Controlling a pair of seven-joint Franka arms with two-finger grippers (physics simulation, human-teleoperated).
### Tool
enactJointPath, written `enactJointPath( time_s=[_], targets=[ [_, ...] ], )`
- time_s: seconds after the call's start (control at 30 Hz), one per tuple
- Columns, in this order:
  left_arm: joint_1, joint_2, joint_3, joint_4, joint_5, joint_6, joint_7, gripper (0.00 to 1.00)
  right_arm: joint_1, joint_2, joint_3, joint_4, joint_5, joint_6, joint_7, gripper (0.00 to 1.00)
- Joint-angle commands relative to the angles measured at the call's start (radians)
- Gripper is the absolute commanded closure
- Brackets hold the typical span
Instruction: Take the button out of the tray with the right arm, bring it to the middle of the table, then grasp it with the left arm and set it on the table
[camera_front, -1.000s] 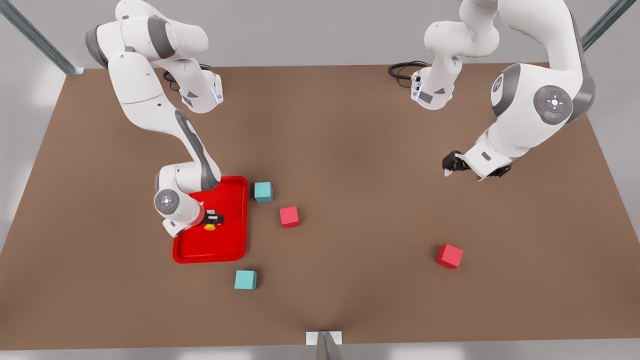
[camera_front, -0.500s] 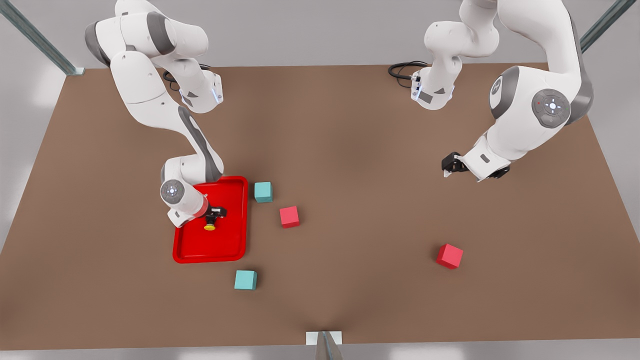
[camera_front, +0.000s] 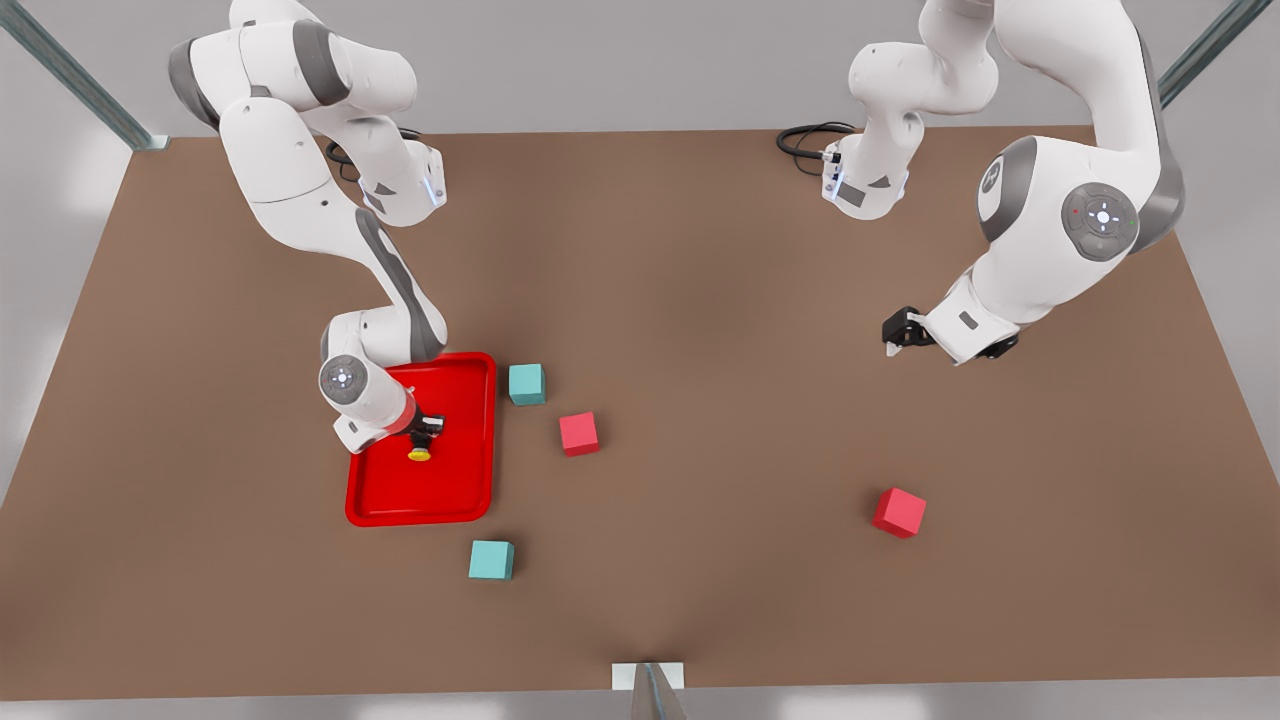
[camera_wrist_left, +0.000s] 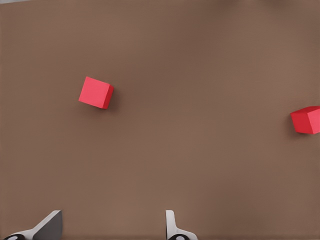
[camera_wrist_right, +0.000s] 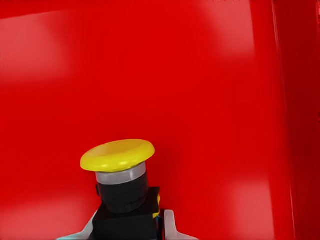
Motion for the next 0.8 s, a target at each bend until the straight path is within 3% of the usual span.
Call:
enactJointPath(
  time_s=[0.0, 0.3, 0.4, 0.67, 0.77],
  targets=[
    [0.000, -0.001, 0.000, 0.000, 0.001, 0.000, -0.003, 0.00, -0.001, -0.001, 0.000, 0.000, -0.007, -0.002, 0.006, 0.57],
    [0.000, -0.001, 0.000, 0.000, 0.001, 0.000, -0.003, 0.00, 0.008, -0.056, 0.037, 0.072, -0.007, -0.095, 0.025, 0.58],
    [0.000, -0.001, 0.000, 0.000, 0.001, 0.000, -0.003, 0.00, 0.011, -0.055, 0.096, 0.112, -0.007, -0.111, 0.111, 0.58],
    [0.000, -0.001, 0.000, 0.000, 0.001, 0.000, -0.003, 0.00, 0.169, -0.036, 0.104, 0.373, -0.010, -0.354, 0.394, 0.58],
    [0.000, -0.001, 0.000, 0.000, 0.001, 0.000, -0.003, 0.00, 0.220, 0.051, 0.104, 0.537, 0.024, -0.434, 0.445, 0.58]
  ],
)
